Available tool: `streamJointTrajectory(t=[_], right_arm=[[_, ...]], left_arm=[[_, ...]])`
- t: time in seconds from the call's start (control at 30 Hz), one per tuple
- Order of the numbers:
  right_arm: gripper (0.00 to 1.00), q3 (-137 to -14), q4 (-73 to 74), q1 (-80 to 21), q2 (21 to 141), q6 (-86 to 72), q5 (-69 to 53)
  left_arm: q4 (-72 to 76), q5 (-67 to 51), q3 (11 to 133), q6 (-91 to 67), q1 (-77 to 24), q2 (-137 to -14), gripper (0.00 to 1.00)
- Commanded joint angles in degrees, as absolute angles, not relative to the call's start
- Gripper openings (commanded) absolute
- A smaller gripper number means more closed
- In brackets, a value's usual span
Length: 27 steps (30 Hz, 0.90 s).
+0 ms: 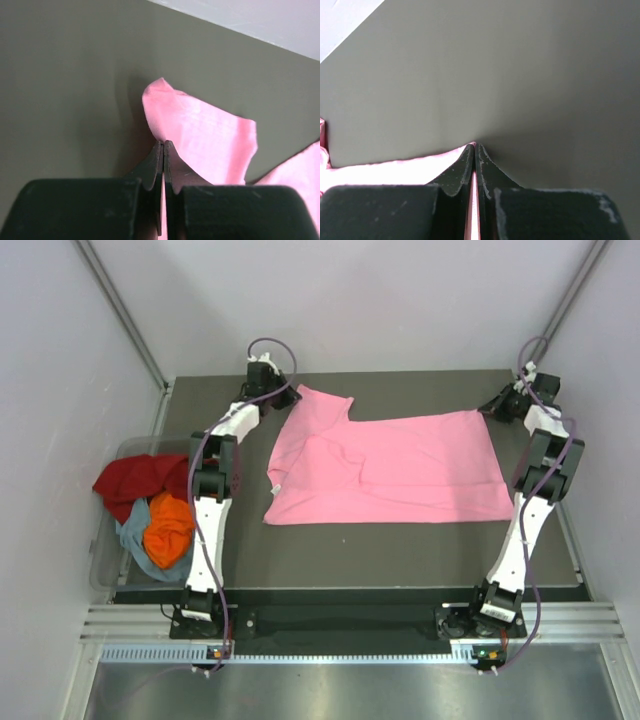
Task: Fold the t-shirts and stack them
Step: Fold the tshirt
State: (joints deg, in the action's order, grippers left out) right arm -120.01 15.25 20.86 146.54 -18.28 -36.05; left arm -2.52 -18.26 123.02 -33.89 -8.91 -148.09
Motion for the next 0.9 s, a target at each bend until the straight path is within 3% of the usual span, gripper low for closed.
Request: streamJointTrajectory(t=[0.0, 0.33, 0.73, 0.87], right_arm=[[0.0, -117.87, 9.76, 21.53, 142.21, -18.72, -35.42], [0.0, -106.0, -4.56, 21.97, 135.71, -21.18, -36.83], [0.0, -88.52, -36.19, 22.32, 128.94, -30.4, -37.26], [0.0, -88.16, -37.71, 22.33, 129.03, -30.85, -38.5]], left_arm=[[2.46, -17.58, 120.42, -32.96, -8.35, -139.4, 0.0], [5.62, -18.81, 111.98, -31.38, -8.35, -133.69, 0.0], [8.87, -19.95, 103.45, -29.97, -8.35, -125.87, 0.0], [9.93, -20.83, 101.52, -30.06, -8.35, -124.02, 0.0]])
